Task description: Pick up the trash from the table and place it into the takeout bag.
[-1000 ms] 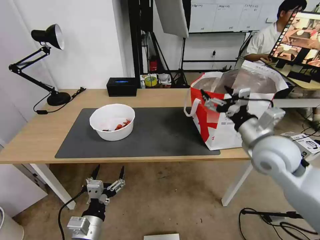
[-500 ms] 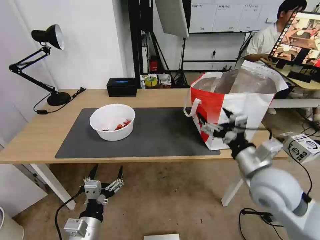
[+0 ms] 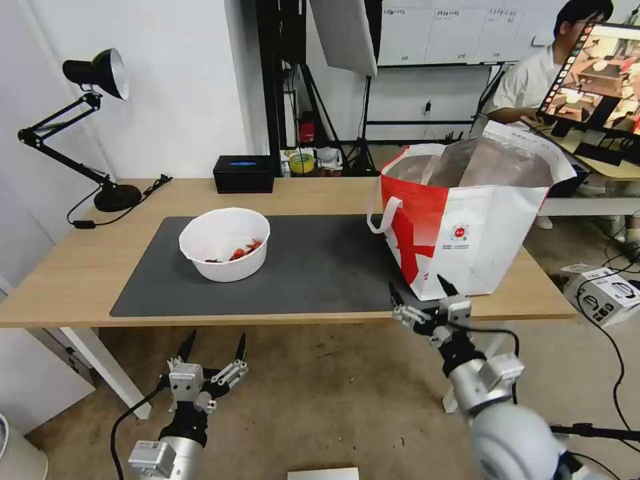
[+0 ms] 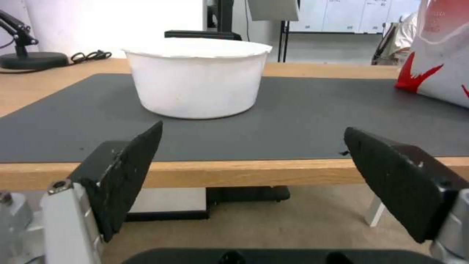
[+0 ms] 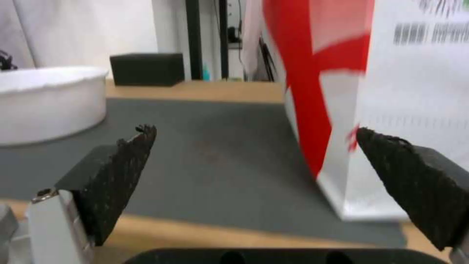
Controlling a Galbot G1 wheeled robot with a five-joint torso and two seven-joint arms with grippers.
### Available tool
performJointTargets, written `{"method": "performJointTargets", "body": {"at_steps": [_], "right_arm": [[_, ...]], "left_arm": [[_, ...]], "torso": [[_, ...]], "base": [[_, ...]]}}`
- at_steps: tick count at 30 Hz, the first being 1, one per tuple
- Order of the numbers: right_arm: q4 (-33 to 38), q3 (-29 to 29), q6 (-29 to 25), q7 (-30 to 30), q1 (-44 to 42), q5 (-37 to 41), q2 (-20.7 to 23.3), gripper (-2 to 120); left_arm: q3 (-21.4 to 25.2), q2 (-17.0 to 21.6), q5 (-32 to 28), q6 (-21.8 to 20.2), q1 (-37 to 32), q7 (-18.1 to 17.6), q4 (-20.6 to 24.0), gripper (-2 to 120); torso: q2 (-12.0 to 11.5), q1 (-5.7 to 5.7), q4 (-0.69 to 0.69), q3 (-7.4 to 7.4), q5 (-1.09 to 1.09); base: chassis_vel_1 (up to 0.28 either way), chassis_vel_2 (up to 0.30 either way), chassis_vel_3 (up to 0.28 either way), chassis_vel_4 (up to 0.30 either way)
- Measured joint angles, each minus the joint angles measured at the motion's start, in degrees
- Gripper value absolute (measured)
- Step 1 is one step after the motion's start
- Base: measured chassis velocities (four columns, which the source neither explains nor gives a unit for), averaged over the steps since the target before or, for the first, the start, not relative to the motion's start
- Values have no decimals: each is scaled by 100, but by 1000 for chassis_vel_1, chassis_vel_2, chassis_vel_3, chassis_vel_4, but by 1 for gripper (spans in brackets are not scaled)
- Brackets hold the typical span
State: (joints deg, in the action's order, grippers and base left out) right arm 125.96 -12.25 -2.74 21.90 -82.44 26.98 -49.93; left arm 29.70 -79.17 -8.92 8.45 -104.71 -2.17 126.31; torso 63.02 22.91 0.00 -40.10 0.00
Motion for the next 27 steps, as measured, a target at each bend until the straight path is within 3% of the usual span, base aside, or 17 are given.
{"method": "performJointTargets", "body": {"at_steps": [12, 27], "right_arm": [[-775, 546, -612, 20, -590, -826, -665, 100], [-855, 614, -672, -9, -485, -882, -712, 100]], "left_arm": [[-2, 6, -23, 18, 8, 9, -39, 100], [45, 35, -60, 29, 12, 13, -85, 100]], "torso": [[0, 0, 0, -1, 0], [0, 0, 0, -1, 0]], "base": [[0, 0, 0, 0], [0, 0, 0, 0]]}}
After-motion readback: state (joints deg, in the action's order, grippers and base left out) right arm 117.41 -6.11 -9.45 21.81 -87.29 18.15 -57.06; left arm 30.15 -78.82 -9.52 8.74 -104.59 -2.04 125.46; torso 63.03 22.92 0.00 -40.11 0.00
